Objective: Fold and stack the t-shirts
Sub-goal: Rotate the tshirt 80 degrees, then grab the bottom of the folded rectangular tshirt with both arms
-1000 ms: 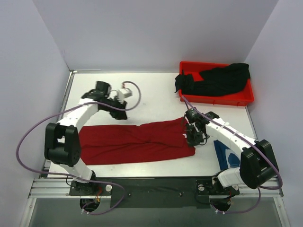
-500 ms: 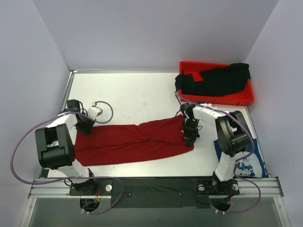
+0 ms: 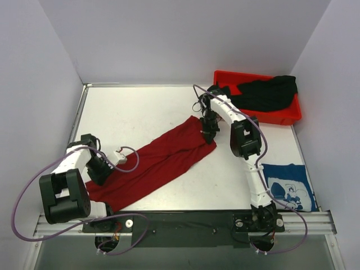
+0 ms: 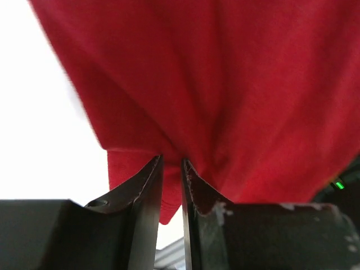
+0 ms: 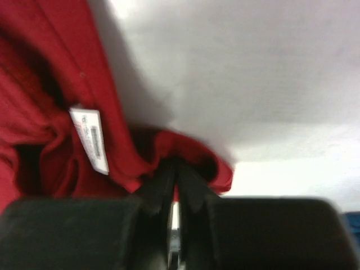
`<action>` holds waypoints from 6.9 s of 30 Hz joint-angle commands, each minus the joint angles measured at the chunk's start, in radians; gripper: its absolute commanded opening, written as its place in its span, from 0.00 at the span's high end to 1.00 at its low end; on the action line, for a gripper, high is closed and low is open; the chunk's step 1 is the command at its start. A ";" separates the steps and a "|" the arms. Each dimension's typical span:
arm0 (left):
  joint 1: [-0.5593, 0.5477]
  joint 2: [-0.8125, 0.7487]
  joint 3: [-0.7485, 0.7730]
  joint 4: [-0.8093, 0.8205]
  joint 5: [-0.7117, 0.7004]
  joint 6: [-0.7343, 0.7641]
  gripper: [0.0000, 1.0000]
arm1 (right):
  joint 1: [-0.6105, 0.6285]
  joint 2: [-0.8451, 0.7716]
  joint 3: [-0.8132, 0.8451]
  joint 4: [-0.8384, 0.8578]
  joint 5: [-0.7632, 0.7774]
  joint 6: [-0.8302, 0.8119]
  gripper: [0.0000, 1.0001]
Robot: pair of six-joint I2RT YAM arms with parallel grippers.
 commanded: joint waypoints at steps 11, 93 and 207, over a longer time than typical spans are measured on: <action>0.002 -0.001 0.217 -0.264 0.099 -0.010 0.52 | -0.054 -0.541 -0.454 0.470 0.100 -0.001 0.81; -0.157 0.090 0.202 0.028 0.127 -0.223 0.50 | -0.093 -0.015 0.132 0.614 -0.071 -0.059 1.00; -0.597 -0.314 -0.128 -0.069 0.557 0.738 1.00 | 0.697 -1.032 -1.355 1.124 -0.506 -0.869 1.00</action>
